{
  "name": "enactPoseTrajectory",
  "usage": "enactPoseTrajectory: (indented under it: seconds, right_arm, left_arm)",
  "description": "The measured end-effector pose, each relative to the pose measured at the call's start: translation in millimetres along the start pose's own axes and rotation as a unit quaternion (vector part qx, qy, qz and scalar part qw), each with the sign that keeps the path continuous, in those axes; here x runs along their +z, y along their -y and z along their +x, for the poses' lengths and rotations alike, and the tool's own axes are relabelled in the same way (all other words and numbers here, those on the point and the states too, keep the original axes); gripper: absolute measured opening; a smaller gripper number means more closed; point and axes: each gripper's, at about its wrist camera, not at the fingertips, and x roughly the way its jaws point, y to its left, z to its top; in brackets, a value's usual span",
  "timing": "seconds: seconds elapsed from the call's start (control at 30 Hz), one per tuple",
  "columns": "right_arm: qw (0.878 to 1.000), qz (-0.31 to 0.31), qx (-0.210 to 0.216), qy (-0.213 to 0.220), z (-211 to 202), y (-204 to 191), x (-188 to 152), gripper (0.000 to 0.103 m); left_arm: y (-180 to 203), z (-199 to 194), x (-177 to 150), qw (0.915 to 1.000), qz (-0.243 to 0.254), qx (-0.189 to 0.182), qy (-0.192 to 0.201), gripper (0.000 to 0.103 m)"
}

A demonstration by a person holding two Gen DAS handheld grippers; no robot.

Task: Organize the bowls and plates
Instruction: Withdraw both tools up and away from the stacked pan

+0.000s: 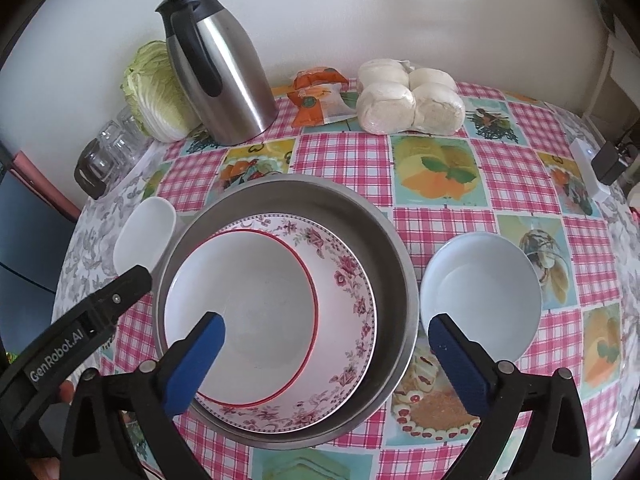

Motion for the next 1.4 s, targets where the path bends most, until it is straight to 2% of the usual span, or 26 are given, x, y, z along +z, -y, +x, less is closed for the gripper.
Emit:
enactPoseTrajectory:
  seconds: [0.13, 0.57, 0.93, 1.1, 1.4]
  right_arm:
    - [1.0, 0.001, -0.003, 0.008, -4.7, 0.2, 1.0, 0.103]
    - [1.0, -0.017, 0.001, 0.02, -13.2, -17.0, -2.5, 0.103]
    - [0.998, -0.041, -0.003, 0.045, -19.7, -39.9, -3.7, 0.103]
    - [0.997, -0.058, -0.027, 0.051, -18.7, -50.8, -4.4, 0.103]
    - [0.993, -0.092, -0.046, 0.064, -11.8, -76.6, -9.4, 0.103]
  left_arm:
    - [-4.4, -0.5, 0.9, 0.9997, -0.001, 0.02, 0.01, 0.097]
    - [-12.3, -5.6, 5.0, 0.9994, -0.003, 0.028, 0.019, 0.097]
    - [-49.5, -9.1, 16.2, 0.9975, -0.04, 0.05, 0.029, 0.097]
    - [-63.1, -7.6, 20.3, 0.997, -0.046, 0.056, 0.028, 0.097]
    - [-77.5, -0.1, 30.8, 0.998, -0.044, 0.038, 0.024, 0.097]
